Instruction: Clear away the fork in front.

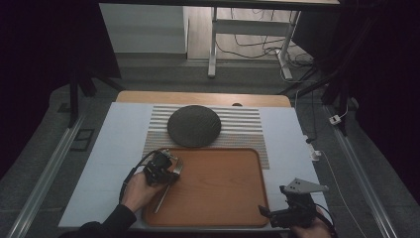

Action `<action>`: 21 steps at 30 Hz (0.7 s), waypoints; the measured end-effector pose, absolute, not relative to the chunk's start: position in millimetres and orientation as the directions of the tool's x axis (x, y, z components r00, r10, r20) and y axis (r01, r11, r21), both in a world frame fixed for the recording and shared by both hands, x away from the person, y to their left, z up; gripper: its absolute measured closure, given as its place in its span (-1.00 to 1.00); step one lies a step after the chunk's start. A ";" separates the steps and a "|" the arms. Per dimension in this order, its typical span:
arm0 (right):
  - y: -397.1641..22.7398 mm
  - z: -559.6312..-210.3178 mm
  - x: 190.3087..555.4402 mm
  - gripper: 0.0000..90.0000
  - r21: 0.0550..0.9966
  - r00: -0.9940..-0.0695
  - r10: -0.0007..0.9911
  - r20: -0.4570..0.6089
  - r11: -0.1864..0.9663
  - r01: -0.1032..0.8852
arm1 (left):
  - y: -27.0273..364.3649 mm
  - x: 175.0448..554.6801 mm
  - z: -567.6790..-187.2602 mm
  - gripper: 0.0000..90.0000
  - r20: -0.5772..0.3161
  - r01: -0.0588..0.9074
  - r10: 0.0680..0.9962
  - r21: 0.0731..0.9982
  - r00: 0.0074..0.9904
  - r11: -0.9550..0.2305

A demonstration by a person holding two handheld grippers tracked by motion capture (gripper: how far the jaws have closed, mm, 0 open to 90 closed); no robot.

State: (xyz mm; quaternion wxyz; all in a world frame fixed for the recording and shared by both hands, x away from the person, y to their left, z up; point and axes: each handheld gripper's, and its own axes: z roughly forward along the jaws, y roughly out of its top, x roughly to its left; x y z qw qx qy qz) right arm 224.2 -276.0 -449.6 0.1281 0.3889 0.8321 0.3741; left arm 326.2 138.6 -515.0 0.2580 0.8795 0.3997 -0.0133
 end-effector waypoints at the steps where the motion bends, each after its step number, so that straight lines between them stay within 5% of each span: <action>1: -275.7 -449.7 224.1 -0.99 0.720 -0.666 0.742 0.076 0.421 0.551 | 142.1 327.3 -515.1 0.96 -0.233 0.717 0.703 0.441 0.672 -0.540; 13: -273.7 -450.3 224.7 -0.99 0.706 -0.673 0.737 0.068 0.441 0.554 | 173.6 335.0 -516.8 0.89 -0.262 0.778 0.763 0.434 0.591 -0.454; 17: -273.8 -450.2 224.6 -0.99 0.706 -0.674 0.736 0.069 0.441 0.554 | 175.4 330.8 -507.5 0.69 -0.275 0.763 0.748 0.471 0.604 -0.443; 21: -273.6 -450.5 225.0 -0.99 0.704 -0.676 0.734 0.069 0.444 0.554 | 184.3 320.4 -492.7 0.28 -0.298 0.736 0.724 0.537 0.622 -0.412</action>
